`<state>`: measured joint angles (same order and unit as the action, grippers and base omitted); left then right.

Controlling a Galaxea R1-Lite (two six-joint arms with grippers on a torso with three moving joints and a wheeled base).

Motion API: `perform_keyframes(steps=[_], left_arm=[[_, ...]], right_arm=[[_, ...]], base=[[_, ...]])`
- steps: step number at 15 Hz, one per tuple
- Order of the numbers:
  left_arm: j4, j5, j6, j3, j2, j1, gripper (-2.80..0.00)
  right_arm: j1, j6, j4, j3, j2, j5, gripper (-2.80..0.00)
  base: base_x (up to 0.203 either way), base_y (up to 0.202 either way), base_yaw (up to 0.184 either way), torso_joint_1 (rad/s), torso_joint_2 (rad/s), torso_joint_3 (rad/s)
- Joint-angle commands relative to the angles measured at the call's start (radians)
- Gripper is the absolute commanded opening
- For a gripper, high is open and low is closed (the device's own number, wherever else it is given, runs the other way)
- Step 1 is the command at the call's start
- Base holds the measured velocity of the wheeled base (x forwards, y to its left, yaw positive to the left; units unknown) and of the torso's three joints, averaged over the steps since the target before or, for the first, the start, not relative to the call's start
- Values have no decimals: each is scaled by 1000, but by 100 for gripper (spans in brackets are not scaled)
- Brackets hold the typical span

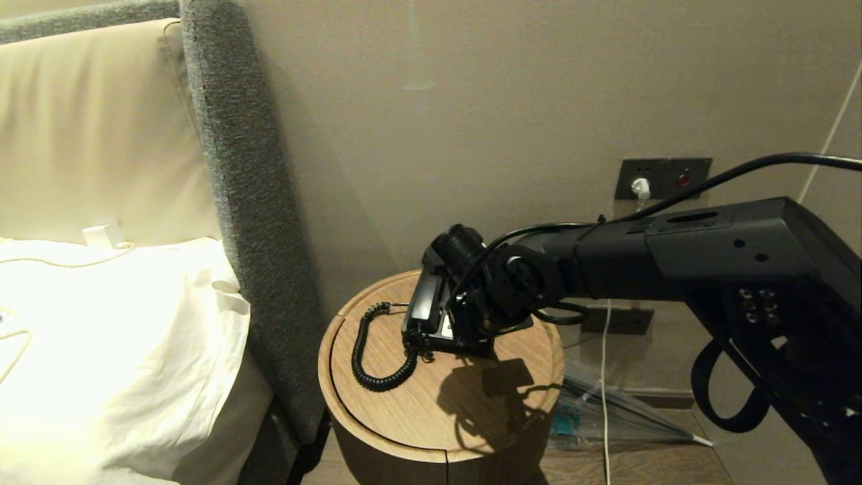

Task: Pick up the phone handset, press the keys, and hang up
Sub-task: End the call using the dial pad

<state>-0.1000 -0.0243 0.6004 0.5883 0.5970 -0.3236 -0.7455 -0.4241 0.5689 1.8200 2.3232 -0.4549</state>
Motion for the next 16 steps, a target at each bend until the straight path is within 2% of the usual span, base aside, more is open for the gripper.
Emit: perform_keyframes(steps=[1, 16], left_arm=[[-3, 0, 3, -2, 3, 0, -280], [-3, 0, 2, -21, -6, 0, -280]], right_arm=[[0, -2, 2, -1, 5, -4, -280], [0, -15, -1, 4, 35, -5, -280]], base=[[0, 0, 0, 0, 0, 0], [0, 0, 0, 0, 0, 0]])
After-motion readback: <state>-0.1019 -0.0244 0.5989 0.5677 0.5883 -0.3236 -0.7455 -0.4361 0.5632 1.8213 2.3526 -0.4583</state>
